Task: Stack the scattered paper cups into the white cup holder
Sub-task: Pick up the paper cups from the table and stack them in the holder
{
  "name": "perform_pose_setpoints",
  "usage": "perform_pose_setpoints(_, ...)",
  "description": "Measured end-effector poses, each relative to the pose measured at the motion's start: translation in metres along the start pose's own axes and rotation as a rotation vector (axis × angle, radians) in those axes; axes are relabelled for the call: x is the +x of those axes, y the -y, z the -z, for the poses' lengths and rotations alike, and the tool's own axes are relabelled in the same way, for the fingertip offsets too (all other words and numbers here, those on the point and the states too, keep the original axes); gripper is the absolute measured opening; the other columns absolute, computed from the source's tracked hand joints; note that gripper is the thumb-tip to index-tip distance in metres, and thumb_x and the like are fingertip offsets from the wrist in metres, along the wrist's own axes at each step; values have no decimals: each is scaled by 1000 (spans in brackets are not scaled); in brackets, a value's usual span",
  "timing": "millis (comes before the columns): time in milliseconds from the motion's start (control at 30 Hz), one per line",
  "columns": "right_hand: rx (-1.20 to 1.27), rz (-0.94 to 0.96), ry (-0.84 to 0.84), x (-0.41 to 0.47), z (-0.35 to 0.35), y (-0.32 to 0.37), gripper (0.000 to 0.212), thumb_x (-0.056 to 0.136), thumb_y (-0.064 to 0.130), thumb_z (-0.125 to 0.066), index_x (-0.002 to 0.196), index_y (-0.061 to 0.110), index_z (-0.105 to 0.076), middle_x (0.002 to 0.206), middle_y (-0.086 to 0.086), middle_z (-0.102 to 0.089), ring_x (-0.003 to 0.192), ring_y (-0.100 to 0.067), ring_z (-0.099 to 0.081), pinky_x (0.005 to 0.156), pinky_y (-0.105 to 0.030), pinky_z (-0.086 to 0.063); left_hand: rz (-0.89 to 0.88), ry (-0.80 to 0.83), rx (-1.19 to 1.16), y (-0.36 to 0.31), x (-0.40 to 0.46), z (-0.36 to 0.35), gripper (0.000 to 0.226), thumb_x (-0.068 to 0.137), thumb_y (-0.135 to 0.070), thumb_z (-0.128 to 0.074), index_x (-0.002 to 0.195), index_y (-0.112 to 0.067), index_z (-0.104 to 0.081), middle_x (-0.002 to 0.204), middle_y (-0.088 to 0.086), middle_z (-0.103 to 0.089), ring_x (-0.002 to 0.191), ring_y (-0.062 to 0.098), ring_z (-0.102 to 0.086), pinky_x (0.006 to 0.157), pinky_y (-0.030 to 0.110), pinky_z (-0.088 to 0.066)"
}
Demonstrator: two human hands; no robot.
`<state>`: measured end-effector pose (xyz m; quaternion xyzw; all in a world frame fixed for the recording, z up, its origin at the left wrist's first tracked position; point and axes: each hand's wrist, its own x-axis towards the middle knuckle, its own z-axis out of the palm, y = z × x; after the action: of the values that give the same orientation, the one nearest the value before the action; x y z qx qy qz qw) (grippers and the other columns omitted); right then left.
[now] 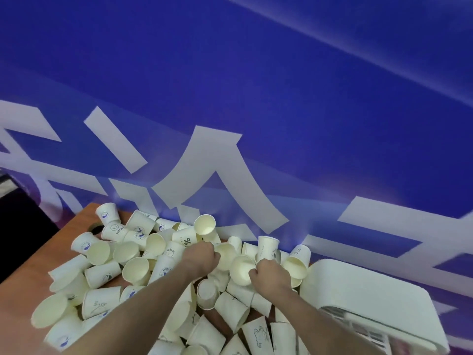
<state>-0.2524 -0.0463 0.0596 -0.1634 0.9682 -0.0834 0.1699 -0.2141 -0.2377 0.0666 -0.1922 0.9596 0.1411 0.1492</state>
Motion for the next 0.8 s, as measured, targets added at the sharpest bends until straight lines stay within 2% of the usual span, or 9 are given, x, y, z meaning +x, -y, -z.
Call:
perform_pose_setpoints(100, 19, -2, -38, -23, 11, -7, 21, 91, 33, -42, 83, 16, -51, 85, -2, -56, 75, -22, -54, 64, -29, -41, -8, 14, -70, -4, -22, 13, 31, 94, -30, -43, 67, -15, -38, 79, 10, -60, 74, 25, -56, 61, 29, -37)
perform_pose_setpoints(167, 39, -3, -56, -39, 18, -13, 21, 91, 33, -42, 83, 16, -51, 85, -1, -56, 77, -22, -56, 64, -29, -42, -18, 13, -99, -10, -38, 19, 34, 92, -30, -45, 63, -17, -34, 64, 1, -46, 64, 19, -46, 54, 29, -34)
perform_pose_setpoints(267, 60, -14, -85, -63, 25, -25, 24, 91, 34, -42, 89, 15, -56, 88, -3, -60, 78, -23, -56, 66, -30, -45, -51, 39, -141, -20, -59, 21, 36, 92, -30, -47, 62, -17, -34, 60, -2, -41, 53, 13, -39, 48, 27, -30)
perform_pose_setpoints(433, 107, -66, -68, -100, 27, -54, 22, 91, 35, -44, 85, 15, -52, 88, -5, -59, 76, -23, -52, 63, -28, -39, -116, 100, -174, -42, -84, 12, 29, 92, -30, -48, 68, -13, -46, 65, 2, -50, 54, 15, -47, 47, 25, -37)
perform_pose_setpoints(533, 169, -113, -51, -119, 31, -81, 24, 90, 36, -46, 80, 14, -49, 89, -8, -61, 77, -25, -52, 61, -29, -38, -184, 150, -198, -64, -97, 3, 35, 92, -28, -49, 60, -15, -41, 59, 1, -45, 50, 14, -42, 46, 25, -33)
perform_pose_setpoints(633, 220, -145, -38, -134, 30, -110, 27, 88, 36, -47, 71, 15, -46, 82, -6, -56, 76, -26, -53, 55, -29, -35, -229, 243, -277, -86, -105, -9, 32, 94, -25, -47, 65, -13, -43, 61, 5, -44, 46, 18, -44, 41, 24, -39)
perform_pose_setpoints(700, 243, -149, -41, -144, 29, -131, 25, 86, 36, -46, 75, 14, -49, 81, -6, -53, 76, -26, -51, 59, -30, -35, -247, 266, -281, -102, -110, -18, 29, 94, -27, -46, 68, -12, -44, 62, 6, -45, 45, 19, -45, 43, 25, -41)
perform_pose_setpoints(800, 312, -170, -48, -160, 30, -155, 30, 86, 31, -49, 61, 17, -42, 61, -1, -44, 65, -23, -44, 53, -33, -28, -291, 274, -252, -129, -118, -26, 36, 95, -28, -47, 62, -14, -42, 57, 4, -44, 45, 16, -43, 49, 27, -39)
